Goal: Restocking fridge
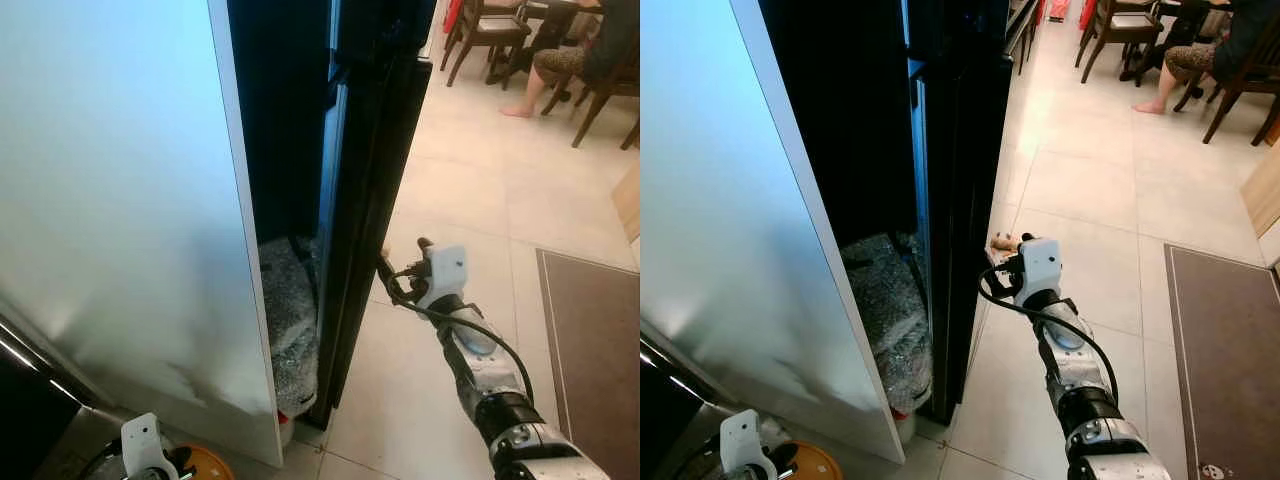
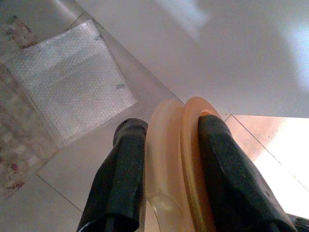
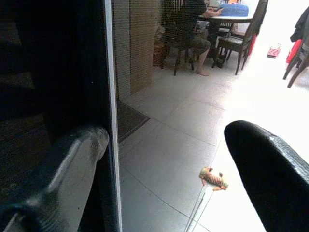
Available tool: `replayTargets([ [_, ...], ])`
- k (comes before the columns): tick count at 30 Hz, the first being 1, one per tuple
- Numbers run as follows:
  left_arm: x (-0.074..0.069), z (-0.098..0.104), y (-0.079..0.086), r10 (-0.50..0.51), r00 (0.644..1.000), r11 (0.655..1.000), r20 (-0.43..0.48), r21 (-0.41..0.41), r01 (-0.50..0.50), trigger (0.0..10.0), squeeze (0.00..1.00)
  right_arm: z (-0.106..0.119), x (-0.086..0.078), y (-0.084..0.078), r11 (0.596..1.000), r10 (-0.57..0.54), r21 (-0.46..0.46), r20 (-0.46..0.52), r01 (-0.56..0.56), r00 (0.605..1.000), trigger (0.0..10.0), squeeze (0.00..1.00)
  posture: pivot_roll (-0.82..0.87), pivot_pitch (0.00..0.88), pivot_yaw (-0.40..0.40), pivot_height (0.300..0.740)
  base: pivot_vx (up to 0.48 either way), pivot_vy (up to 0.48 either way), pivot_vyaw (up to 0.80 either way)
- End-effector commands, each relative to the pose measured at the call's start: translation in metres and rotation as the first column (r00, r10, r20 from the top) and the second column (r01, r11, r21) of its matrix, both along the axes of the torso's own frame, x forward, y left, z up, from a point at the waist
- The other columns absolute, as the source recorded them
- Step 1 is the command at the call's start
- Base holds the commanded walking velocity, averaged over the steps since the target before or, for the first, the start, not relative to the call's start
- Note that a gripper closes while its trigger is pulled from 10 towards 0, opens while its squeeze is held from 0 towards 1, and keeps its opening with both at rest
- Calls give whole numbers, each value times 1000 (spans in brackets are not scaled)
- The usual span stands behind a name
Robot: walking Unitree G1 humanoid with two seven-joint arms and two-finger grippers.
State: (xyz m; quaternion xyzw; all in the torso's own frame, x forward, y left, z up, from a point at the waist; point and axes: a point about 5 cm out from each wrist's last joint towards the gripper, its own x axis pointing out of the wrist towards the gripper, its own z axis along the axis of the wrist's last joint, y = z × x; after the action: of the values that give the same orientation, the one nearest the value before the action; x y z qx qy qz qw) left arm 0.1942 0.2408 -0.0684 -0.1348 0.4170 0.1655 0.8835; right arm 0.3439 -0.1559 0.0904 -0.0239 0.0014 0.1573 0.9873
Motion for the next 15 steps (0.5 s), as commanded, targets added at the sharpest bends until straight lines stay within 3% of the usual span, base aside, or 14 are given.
replayTargets([
  [1,-3,-1,3,-2,1000,1000,-5,15,2,10000,0,4,4,-3,1000,-9,-16,6,9,1000,10000,0,-103,46,-33,740,0,0,0],
  [15,-2,0,3,0,1000,1000,-3,17,0,10000,0,17,18,-5,998,-23,-64,11,23,1000,10000,0,-92,54,-38,740,0,0,0],
])
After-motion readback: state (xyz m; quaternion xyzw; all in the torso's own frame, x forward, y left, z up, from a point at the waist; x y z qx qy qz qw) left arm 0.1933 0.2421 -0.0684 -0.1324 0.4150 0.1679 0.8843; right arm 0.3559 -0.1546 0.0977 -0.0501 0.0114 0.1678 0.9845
